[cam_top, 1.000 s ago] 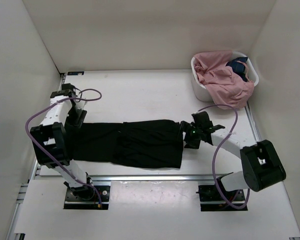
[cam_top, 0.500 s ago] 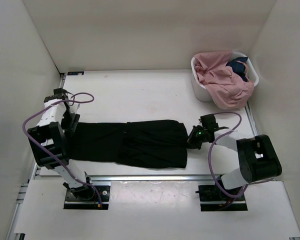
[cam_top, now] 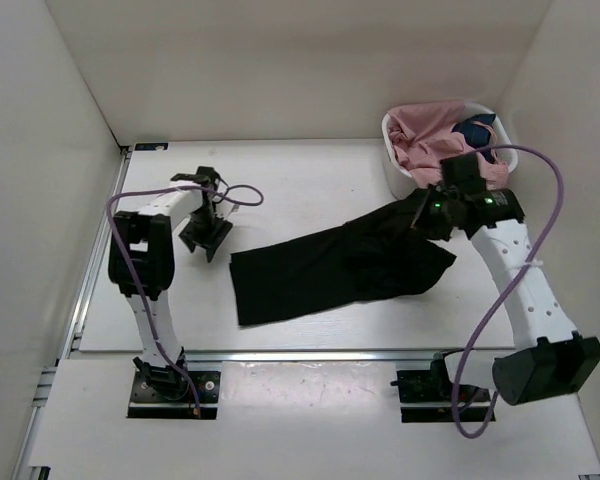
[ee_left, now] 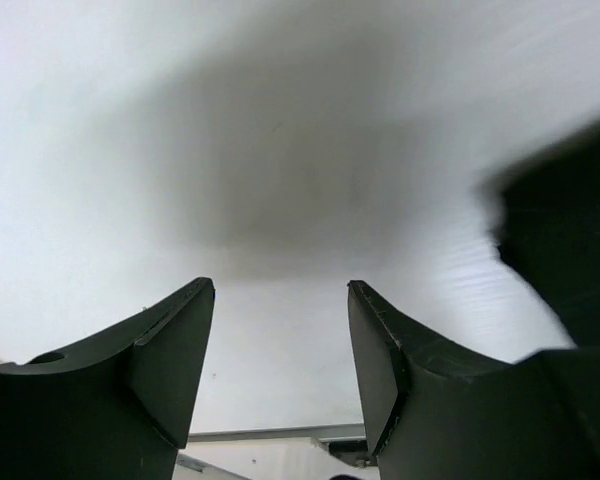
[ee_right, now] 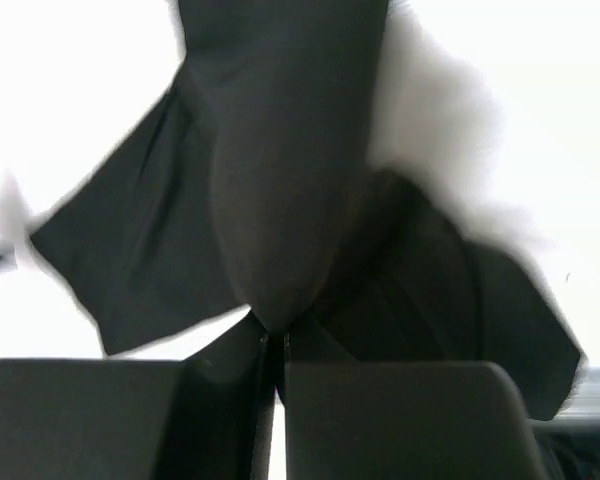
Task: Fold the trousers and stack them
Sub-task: Fold the trousers
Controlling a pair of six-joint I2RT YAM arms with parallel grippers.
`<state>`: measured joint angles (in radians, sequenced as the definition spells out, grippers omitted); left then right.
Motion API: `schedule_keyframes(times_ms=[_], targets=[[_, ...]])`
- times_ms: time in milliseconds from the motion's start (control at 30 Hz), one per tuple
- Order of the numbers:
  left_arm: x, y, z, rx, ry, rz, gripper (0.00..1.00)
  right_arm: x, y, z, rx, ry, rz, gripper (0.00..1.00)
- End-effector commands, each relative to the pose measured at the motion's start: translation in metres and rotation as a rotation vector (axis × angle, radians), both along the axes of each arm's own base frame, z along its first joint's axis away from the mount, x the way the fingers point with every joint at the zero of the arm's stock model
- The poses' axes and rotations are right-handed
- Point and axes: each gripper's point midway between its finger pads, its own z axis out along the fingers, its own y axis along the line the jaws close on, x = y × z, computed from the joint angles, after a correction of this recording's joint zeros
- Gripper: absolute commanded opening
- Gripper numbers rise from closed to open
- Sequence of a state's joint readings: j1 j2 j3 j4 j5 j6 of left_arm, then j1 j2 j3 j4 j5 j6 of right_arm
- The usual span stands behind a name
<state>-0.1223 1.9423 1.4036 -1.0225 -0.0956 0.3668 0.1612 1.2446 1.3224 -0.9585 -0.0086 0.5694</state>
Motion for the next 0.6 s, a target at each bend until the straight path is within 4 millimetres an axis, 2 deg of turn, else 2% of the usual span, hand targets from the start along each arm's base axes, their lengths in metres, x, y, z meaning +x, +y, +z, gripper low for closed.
schedule_keyframes(times_ms=[0,33,67,100,133,200,233,267,300,333,367,400,433,467,500,533,567], targets=[[0.024,-0.041,0.008,-0.104,-0.046,-0.031,0.67,-0.033,0.033,0.001,-0.151,0.127,0.077,0.00],[0.027,-0.048,0.005,-0.118,-0.040,-0.032,0.67,-0.029,0.050,-0.006,-0.179,0.158,0.109,0.00],[0.027,-0.054,0.003,-0.136,-0.032,-0.043,0.67,-0.027,0.067,-0.005,-0.196,0.155,0.136,0.00],[0.023,-0.067,-0.003,-0.176,-0.008,-0.051,0.67,-0.026,0.104,0.016,-0.181,0.095,0.205,0.00],[0.024,-0.075,-0.007,-0.197,0.005,-0.061,0.66,-0.022,0.121,0.001,-0.247,0.140,0.242,0.00],[0.021,-0.086,-0.010,-0.240,0.024,-0.072,0.62,-0.028,0.163,0.004,-0.280,0.129,0.336,0.00],[0.012,-0.097,-0.017,-0.278,0.061,-0.083,0.60,-0.018,0.189,0.007,-0.274,0.114,0.365,0.00],[0.007,-0.099,-0.021,-0.294,0.084,-0.081,0.59,-0.019,0.203,0.007,-0.276,0.110,0.392,0.00],[0.004,-0.102,-0.023,-0.312,0.097,-0.080,0.53,-0.025,0.231,0.004,-0.258,0.113,0.447,0.00],[-0.004,-0.102,-0.030,-0.320,0.128,-0.076,0.50,-0.027,0.244,0.000,-0.238,0.115,0.473,0.00],[-0.002,-0.104,-0.030,-0.330,0.120,-0.089,0.46,-0.028,0.260,-0.005,-0.211,0.108,0.510,0.00],[-0.008,-0.103,-0.036,-0.325,0.145,-0.085,0.32,-0.030,0.275,-0.011,-0.196,0.114,0.566,0.00],[-0.005,-0.103,-0.037,-0.328,0.132,-0.087,0.23,-0.030,0.282,-0.012,-0.180,0.122,0.576,0.00],[-0.011,-0.102,-0.044,-0.323,0.158,-0.083,0.16,-0.028,0.284,-0.015,-0.190,0.124,0.588,0.00],[-0.009,-0.102,-0.050,-0.322,0.161,-0.091,0.14,-0.026,0.287,-0.021,-0.198,0.134,0.589,0.00],[-0.009,-0.102,-0.050,-0.322,0.161,-0.091,0.14,-0.024,0.292,-0.020,-0.181,0.120,0.601,0.00],[-0.009,-0.102,-0.055,-0.321,0.167,-0.090,0.14,-0.020,0.304,-0.025,-0.153,0.103,0.621,0.00]])
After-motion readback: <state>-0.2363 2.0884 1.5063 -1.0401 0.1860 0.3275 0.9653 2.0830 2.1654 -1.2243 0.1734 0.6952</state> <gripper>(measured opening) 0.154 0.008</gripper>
